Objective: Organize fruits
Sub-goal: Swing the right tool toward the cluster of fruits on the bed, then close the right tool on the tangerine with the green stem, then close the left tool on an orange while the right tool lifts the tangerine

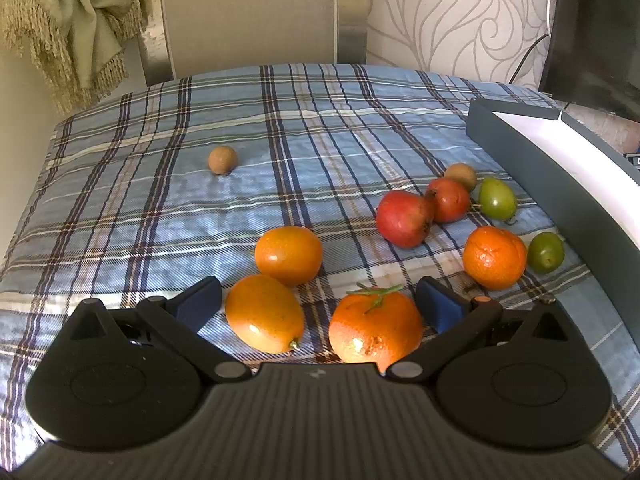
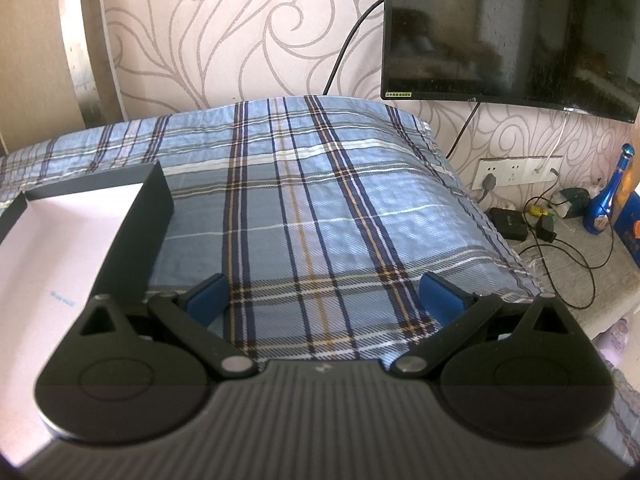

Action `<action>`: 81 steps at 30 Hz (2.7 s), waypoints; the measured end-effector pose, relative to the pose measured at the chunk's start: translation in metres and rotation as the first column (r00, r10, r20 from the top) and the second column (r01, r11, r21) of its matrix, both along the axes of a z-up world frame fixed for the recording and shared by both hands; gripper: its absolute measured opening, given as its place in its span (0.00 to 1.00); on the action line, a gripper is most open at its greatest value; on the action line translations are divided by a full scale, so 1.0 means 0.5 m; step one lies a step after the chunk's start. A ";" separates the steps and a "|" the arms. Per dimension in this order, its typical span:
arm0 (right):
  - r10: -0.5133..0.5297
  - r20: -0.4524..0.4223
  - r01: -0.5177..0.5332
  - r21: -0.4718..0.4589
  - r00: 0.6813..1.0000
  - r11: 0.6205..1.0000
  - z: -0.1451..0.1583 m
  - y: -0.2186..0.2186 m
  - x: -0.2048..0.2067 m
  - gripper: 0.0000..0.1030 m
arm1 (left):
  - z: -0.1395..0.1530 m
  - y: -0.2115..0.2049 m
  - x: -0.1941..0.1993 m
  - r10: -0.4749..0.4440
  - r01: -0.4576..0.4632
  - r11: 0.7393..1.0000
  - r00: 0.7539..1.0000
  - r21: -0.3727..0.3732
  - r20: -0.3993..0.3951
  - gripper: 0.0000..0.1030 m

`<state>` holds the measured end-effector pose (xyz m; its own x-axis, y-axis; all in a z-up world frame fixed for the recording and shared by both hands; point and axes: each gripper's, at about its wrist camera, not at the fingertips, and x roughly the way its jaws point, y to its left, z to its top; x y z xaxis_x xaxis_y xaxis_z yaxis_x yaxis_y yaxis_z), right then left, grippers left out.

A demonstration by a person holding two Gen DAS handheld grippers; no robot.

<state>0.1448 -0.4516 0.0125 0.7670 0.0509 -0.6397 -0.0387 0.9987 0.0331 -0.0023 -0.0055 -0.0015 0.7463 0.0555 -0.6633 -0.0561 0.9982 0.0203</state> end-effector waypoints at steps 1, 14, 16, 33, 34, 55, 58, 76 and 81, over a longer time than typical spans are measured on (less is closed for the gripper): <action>-0.002 -0.005 0.002 -0.004 1.000 1.000 0.000 0.007 -0.001 1.00 | -0.001 -0.001 0.000 0.001 -0.001 1.000 1.000 0.001 0.000 1.00; 0.000 0.347 0.046 -0.124 0.938 0.991 0.242 0.084 -0.368 1.00 | -0.001 0.001 0.002 -0.005 0.005 1.000 1.000 -0.008 0.002 1.00; 0.042 0.400 0.010 -0.128 0.916 0.992 0.282 0.147 -0.438 1.00 | -0.001 0.000 0.001 -0.004 0.004 1.000 1.000 -0.007 0.003 1.00; 0.416 0.213 -0.432 0.032 0.884 0.901 0.229 0.495 -0.495 0.95 | 0.058 0.043 -0.124 -0.049 0.051 0.998 0.998 -0.049 0.048 1.00; 0.413 0.204 -0.431 0.048 0.887 0.901 0.224 0.498 -0.486 0.93 | 0.059 0.045 -0.132 -0.055 0.057 0.997 0.997 -0.055 0.047 1.00; 0.555 -0.088 -0.555 0.028 0.827 0.831 0.075 0.683 -0.360 0.60 | 0.067 0.051 -0.218 -0.141 0.142 0.990 0.990 -0.005 0.027 0.87; 0.547 -0.115 -0.548 0.028 0.829 0.836 0.056 0.695 -0.340 0.58 | 0.065 0.064 -0.225 -0.127 0.127 0.992 0.992 -0.005 0.023 0.87; 0.550 -0.040 -0.545 0.086 0.834 0.834 0.153 0.635 -0.400 0.37 | 0.067 0.080 -0.174 -0.092 0.095 0.995 0.994 -0.040 0.057 0.87; 0.582 0.003 -0.580 0.085 0.813 0.810 0.192 0.621 -0.449 0.37 | 0.059 0.072 -0.122 -0.072 0.075 0.996 0.996 -0.056 0.042 0.84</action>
<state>-0.0799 -0.1412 0.1085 0.5641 0.5333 -0.6303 -0.6093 0.7841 0.1180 -0.0635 0.0307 0.0279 0.7732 -0.0380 -0.6330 0.0179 0.9991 -0.0381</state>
